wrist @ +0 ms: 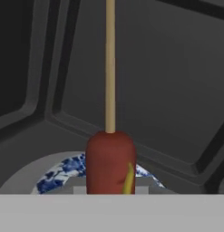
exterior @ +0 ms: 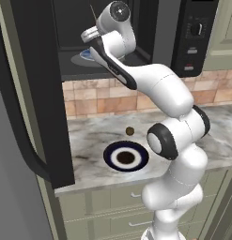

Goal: Pick the hot dog from the counter and place it in the microwave.

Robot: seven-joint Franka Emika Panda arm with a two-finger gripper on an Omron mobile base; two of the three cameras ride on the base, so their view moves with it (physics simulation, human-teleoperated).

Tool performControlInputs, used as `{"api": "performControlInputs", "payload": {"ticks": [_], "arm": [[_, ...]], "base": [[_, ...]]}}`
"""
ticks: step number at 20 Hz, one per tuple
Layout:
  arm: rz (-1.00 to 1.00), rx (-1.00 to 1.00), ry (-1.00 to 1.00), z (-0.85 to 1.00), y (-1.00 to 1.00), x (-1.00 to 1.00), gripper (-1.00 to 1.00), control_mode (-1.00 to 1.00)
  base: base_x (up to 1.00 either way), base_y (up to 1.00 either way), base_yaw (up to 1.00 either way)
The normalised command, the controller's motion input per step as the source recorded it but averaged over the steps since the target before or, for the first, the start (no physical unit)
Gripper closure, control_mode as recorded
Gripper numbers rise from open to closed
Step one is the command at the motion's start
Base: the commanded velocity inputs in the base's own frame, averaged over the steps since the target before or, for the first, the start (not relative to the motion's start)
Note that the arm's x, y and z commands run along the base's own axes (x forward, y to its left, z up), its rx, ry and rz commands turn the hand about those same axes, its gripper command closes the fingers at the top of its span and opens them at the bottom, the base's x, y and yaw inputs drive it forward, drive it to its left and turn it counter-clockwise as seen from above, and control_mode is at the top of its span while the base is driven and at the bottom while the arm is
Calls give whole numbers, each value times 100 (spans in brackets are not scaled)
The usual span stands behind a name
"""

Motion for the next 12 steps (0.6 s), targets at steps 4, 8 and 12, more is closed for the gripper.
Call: {"api": "performControlInputs", "payload": {"ticks": [4,8,12], "arm": [[0,0,0,-5,0,39,100,-100],[0,0,0,0,0,37,100,-100],[0,0,0,-12,0,17,100,-100]], "base": [[0,0,0],[0,0,0],[0,0,0]]}}
